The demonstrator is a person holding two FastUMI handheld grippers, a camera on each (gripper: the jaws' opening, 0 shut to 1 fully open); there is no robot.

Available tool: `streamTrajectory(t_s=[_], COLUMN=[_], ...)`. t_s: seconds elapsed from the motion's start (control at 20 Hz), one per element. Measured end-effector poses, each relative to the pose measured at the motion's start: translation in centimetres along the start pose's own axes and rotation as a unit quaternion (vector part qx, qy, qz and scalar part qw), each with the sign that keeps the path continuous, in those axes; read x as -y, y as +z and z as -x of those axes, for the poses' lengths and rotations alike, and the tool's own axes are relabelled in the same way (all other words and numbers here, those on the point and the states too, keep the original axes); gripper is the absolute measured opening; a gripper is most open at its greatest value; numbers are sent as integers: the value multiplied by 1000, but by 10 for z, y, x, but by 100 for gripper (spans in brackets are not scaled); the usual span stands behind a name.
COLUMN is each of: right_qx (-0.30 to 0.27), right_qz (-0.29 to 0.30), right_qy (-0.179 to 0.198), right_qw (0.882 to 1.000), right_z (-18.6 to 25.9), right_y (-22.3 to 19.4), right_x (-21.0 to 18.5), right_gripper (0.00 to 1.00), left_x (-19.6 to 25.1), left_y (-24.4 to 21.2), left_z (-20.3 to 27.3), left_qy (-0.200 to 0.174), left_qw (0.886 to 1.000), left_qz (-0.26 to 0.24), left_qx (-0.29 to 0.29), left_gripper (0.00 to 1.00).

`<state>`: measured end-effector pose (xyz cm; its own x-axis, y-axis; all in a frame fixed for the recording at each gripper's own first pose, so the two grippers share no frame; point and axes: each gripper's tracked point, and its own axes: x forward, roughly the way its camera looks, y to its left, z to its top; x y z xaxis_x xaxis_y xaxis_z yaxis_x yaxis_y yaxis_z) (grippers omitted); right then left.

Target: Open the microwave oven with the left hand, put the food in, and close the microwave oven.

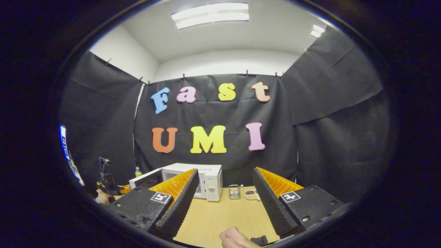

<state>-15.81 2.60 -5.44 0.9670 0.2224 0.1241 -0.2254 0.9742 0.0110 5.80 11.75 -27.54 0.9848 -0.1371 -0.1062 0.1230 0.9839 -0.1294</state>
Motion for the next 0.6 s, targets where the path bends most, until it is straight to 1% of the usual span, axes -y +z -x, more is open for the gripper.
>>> streamTrajectory(t_s=[0.25,0.3,0.35,0.6], right_qx=[4,3,4,9], right_qz=[-6,-6,-7,-12], right_qy=[-3,-2,-3,-1], right_qw=[1000,1000,1000,1000], right_z=[3,3,4,6], right_y=[-1,-2,-2,-4], right_x=[7,7,9,15], right_gripper=[100,100,100,100], left_x=[39,47,56,99], left_y=[-4,-7,-9,-8], left_z=[-16,-20,-26,-55], left_qy=[-33,-39,-45,-86], left_qw=[999,999,999,996], left_qz=[-1,-1,-1,-3], left_qx=[-2,-6,-7,0], left_gripper=[0,12,0,0])
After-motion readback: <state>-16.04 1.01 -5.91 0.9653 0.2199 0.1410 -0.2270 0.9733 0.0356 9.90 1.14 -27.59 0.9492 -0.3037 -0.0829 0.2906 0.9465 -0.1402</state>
